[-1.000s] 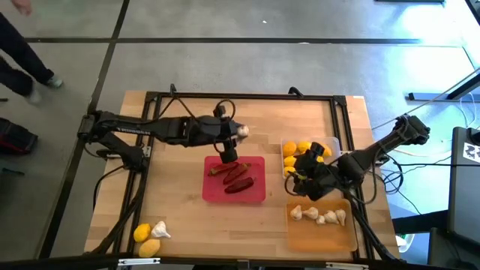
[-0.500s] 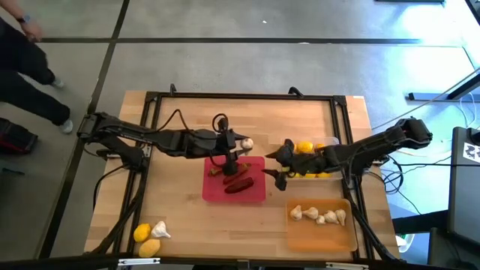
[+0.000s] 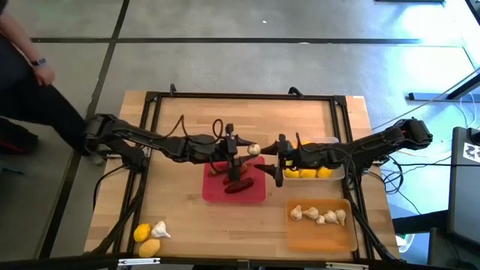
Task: Sort produce into baskets
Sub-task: Put the white garlic into the orange bin
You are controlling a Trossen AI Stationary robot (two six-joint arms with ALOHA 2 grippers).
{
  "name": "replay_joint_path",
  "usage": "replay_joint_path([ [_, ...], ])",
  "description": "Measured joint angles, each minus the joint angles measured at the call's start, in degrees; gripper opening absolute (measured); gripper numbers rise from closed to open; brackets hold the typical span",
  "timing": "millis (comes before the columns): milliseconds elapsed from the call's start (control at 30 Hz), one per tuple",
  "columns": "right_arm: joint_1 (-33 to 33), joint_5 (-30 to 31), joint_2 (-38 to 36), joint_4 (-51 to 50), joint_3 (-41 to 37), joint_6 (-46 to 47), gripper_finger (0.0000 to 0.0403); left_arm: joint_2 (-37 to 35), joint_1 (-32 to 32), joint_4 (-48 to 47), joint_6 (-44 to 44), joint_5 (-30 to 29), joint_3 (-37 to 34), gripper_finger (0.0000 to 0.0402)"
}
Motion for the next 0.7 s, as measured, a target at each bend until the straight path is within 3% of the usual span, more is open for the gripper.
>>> replay_joint_path([
  [233,0.00,0.88,1.07,3.00,0.02,-0.09,0.0268,4.39,-0.55,5.95,0.99,2.39,0.00,0.0162],
  [333,0.00,0.39,1.27,2.51,0.00,-0.12,0.0245,4.92,-0.84,6.22,1.16,2.40,0.00,0.0162],
  [700,0.09,-1.57,1.25,2.54,0.00,-3.06,0.0040,4.97,-0.92,6.23,2.16,2.39,0.00,0.0162],
])
